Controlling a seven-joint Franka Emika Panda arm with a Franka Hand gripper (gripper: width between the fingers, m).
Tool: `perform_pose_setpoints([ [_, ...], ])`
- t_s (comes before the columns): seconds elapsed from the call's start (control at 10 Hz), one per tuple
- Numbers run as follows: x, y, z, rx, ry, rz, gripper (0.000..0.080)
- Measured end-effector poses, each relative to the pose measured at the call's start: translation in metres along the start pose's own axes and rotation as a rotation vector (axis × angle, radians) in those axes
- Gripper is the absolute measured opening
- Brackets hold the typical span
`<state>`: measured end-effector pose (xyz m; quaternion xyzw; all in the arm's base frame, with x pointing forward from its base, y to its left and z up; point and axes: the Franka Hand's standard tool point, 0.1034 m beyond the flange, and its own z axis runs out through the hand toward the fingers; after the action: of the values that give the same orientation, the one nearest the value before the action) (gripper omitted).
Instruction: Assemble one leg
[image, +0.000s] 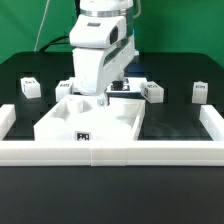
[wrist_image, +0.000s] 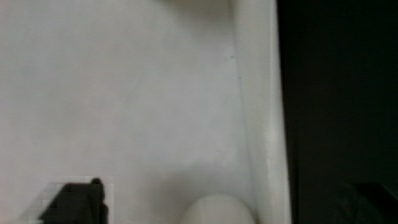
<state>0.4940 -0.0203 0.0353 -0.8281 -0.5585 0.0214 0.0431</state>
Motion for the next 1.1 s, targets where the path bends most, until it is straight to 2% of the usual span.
perform_pose_setpoints([
  [0.1, 0.000, 0.000, 0.002, -0.001, 0.001, -0.001, 0.0649],
  [0.2, 0.000, -0.002, 0.009, -0.036, 0.020, -0.015, 0.0649],
  [0.3, -0.002, -0.009, 0.015, -0.061, 0.032, -0.026, 0.0649],
  [0.5, -0.003, -0.011, 0.021, -0.102, 0.049, -0.075, 0.0650],
  [0.6, -0.003, -0.011, 0.023, -0.113, 0.053, -0.096, 0.0650],
  [1.0, -0.002, -0.010, 0.023, -0.114, 0.054, -0.096, 0.0636],
  [1.1, -0.002, -0.010, 0.023, -0.114, 0.054, -0.096, 0.0464],
])
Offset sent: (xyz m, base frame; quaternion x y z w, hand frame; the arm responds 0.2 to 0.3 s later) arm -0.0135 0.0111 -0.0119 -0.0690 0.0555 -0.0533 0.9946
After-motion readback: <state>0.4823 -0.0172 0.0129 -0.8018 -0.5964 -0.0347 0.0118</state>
